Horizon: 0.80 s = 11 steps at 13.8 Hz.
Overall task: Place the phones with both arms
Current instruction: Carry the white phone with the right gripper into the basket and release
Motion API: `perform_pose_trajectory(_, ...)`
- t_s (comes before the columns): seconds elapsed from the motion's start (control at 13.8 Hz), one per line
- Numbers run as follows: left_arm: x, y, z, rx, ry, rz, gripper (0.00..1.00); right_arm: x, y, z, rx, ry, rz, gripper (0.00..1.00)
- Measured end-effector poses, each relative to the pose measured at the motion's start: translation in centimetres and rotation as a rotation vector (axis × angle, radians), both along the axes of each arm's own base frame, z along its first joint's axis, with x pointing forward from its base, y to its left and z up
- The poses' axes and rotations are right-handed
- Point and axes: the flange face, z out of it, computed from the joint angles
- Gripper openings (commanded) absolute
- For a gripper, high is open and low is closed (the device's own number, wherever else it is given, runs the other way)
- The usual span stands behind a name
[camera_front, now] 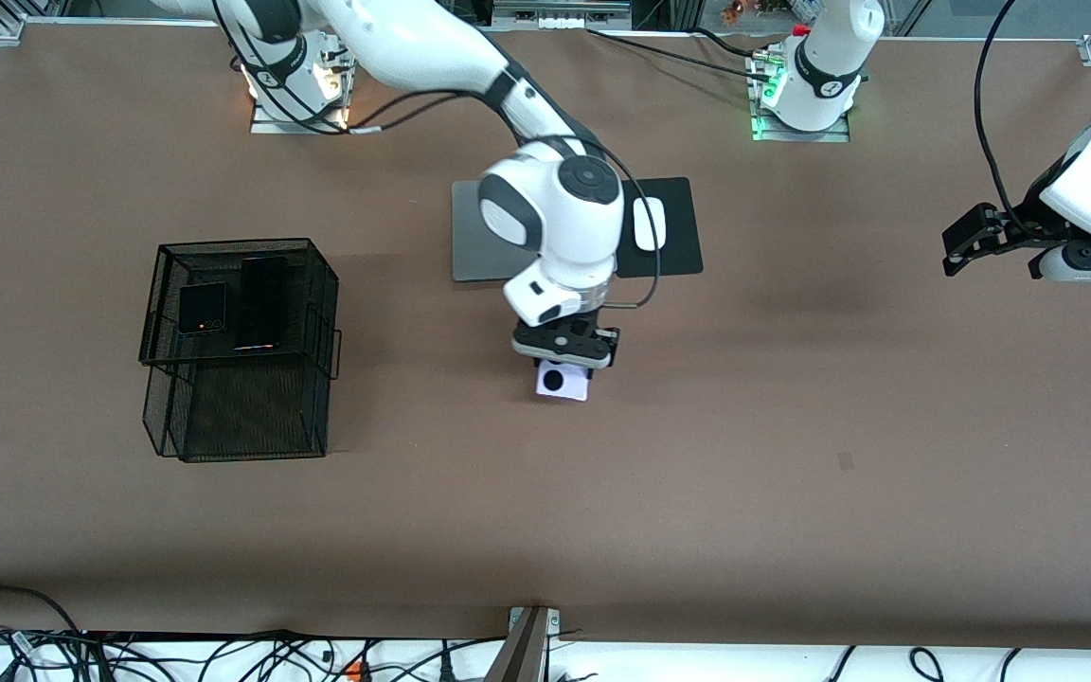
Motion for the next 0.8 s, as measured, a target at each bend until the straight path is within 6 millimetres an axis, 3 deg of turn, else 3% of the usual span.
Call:
perform_pose_trajectory(0.15, 0.0, 0.0, 0.0, 0.000, 0.000, 0.000, 1.00, 2.2, -5.3, 3.8, -0.028, 0.046, 0.026, 0.60)
perform_pose_trajectory(0.29, 0.0, 0.0, 0.0, 0.000, 0.000, 0.000, 1.00, 3.5, -11.7, 6.1, -0.054, 0.100, 0.073, 0.60)
perform_pose_trajectory(0.58, 0.0, 0.0, 0.0, 0.000, 0.000, 0.000, 1.00, 3.3, -25.7, 9.1, -0.104, 0.208, 0.213, 0.60)
perform_pose_trajectory(0.8, 0.0, 0.0, 0.0, 0.000, 0.000, -0.001, 1.00, 3.1, -36.7, 9.4, -0.109, 0.239, 0.314, 0.60)
